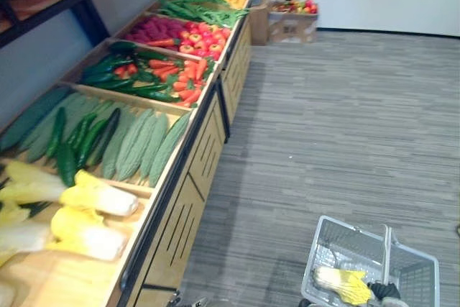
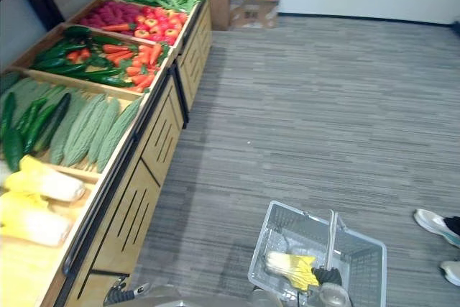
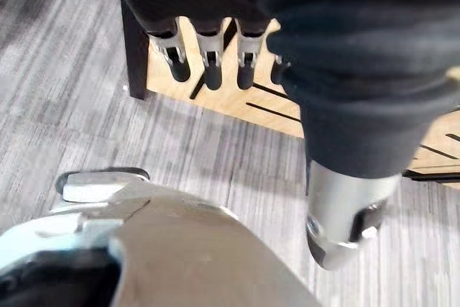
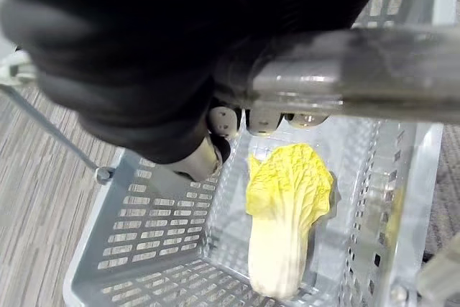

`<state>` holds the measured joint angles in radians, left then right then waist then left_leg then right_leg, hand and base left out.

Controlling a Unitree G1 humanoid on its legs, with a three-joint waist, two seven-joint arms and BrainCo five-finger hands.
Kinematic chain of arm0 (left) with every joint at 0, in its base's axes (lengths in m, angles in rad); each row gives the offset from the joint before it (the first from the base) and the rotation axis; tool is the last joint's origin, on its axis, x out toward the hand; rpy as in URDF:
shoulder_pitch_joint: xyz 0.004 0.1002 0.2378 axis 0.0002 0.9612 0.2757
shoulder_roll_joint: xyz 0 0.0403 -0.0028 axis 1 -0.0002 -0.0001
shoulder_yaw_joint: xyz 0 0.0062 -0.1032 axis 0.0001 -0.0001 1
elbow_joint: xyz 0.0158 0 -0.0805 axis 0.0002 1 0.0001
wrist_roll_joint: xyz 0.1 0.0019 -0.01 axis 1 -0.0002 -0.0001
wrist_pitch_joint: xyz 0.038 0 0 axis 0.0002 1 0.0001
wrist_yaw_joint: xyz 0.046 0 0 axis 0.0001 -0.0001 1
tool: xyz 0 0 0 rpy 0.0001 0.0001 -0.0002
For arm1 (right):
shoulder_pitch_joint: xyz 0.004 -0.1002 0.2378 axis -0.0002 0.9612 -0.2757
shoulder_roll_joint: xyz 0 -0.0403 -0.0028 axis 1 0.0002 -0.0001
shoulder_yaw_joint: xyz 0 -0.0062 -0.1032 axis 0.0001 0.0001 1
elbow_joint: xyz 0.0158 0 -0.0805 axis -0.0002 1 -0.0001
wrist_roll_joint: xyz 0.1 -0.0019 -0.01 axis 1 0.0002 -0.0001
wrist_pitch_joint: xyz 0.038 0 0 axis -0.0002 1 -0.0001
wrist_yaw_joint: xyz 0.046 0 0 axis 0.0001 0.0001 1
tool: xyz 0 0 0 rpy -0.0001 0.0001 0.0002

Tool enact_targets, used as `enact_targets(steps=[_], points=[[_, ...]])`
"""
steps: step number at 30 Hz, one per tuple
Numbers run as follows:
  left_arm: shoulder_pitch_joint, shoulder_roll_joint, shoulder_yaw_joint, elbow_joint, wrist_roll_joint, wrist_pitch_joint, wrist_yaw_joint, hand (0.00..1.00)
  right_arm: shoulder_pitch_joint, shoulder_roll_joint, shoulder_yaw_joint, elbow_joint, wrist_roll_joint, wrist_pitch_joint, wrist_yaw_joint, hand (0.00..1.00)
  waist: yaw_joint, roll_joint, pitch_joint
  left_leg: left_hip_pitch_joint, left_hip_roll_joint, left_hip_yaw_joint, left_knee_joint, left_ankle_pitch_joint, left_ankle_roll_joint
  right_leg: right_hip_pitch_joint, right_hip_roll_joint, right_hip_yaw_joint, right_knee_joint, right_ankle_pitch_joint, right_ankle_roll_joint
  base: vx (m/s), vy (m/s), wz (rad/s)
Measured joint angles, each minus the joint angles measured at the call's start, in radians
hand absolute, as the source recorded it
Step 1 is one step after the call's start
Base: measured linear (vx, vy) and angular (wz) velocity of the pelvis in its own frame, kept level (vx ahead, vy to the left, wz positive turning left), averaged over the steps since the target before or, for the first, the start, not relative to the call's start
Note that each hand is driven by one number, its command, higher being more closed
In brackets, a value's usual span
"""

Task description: Pick vegetable in the basket

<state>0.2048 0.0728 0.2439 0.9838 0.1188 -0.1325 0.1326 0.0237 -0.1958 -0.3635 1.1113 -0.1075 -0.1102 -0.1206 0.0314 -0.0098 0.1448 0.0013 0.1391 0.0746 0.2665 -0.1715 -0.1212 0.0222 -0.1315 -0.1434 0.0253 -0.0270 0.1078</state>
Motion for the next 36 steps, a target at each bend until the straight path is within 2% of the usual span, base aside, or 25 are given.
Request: enact_targets(steps=[2, 4, 7, 13, 22, 30, 31, 32, 36], points=[[-0.007, 0.006, -0.002, 0.0, 0.0, -0.001, -0.001, 0.0, 0.01, 0.0, -0.007, -0.002, 0.01, -0.004, -0.001, 1.0, -0.004, -0.002, 0.002, 0.002, -0.012, 0.024, -0.076, -0.016, 0.023, -0.021, -0.011, 0.006, -0.041, 0.039, 0.013, -0.06, 0.144, -0.06], [-0.006, 0.008, -0.002, 0.001, 0.004, -0.001, -0.001, 0.0, 0.018, 0.004, -0.017, -0.005, 0.015, -0.007, 0.0, 1.0, -0.003, -0.005, 0.0, 0.001, -0.029, 0.027, -0.094, -0.013, 0.028, -0.029, -0.025, 0.009, -0.05, 0.056, 0.017, -0.07, 0.108, -0.02], [0.007, 0.008, -0.012, 0.002, 0.011, -0.001, -0.003, 0.0, 0.04, 0.008, -0.019, -0.02, 0.039, -0.017, 0.0, 1.0, -0.004, 0.012, -0.015, 0.005, -0.046, 0.027, -0.117, -0.004, 0.037, -0.03, -0.036, 0.011, -0.053, 0.059, 0.022, -0.05, 0.035, -0.01], [0.011, 0.007, -0.025, 0.013, 0.016, -0.001, -0.01, 0.0, 0.049, 0.017, -0.023, -0.035, 0.089, -0.025, 0.01, 1.0, -0.009, 0.021, -0.027, 0.04, -0.051, 0.031, -0.168, 0.02, 0.036, -0.028, -0.035, 0.013, -0.056, 0.06, 0.024, 0.02, -0.01, -0.02], [0.015, 0.022, -0.045, 0.013, 0.021, -0.001, -0.012, 0.0, 0.044, 0.047, -0.024, -0.035, 0.127, -0.025, 0.02, 1.0, -0.007, -0.015, -0.036, 0.072, -0.044, 0.085, -0.153, 0.003, 0.035, -0.055, -0.029, 0.061, 0.014, 0.045, 0.018, -0.01, 0.009, -0.18], [0.027, 0.026, -0.052, 0.016, 0.021, 0.0, -0.01, 0.0, 0.072, 0.057, -0.032, -0.034, 0.129, -0.024, 0.019, 1.0, -0.006, -0.027, -0.07, 0.043, -0.045, 0.076, -0.146, -0.001, 0.037, -0.058, -0.033, 0.041, -0.024, 0.049, 0.023, -0.03, -0.006, 0.03], [0.029, 0.026, -0.054, 0.021, 0.021, 0.001, -0.009, 0.0, 0.073, 0.057, -0.032, -0.034, 0.129, -0.024, 0.018, 1.0, -0.005, -0.016, -0.078, 0.041, -0.044, 0.076, -0.154, 0.001, 0.036, -0.057, -0.031, 0.04, -0.033, 0.054, 0.028, 0.04, -0.012, 0.02], [0.027, 0.026, -0.057, 0.034, 0.021, 0.001, -0.009, 0.0, 0.077, 0.057, -0.032, -0.034, 0.129, -0.024, 0.018, 1.0, -0.006, -0.023, -0.079, 0.042, -0.045, 0.075, -0.161, 0.004, 0.036, -0.056, -0.031, 0.037, -0.044, 0.059, 0.026, 0.06, -0.008, 0.0], [0.022, 0.024, -0.063, 0.039, 0.021, 0.005, 0.005, 0.0, 0.07, 0.055, -0.032, -0.034, 0.129, -0.024, 0.012, 1.0, -0.018, -0.004, -0.086, 0.039, -0.042, 0.051, -0.166, 0.013, 0.029, -0.053, -0.029, 0.011, -0.035, 0.057, 0.021, 0.09, -0.003, 0.14]])
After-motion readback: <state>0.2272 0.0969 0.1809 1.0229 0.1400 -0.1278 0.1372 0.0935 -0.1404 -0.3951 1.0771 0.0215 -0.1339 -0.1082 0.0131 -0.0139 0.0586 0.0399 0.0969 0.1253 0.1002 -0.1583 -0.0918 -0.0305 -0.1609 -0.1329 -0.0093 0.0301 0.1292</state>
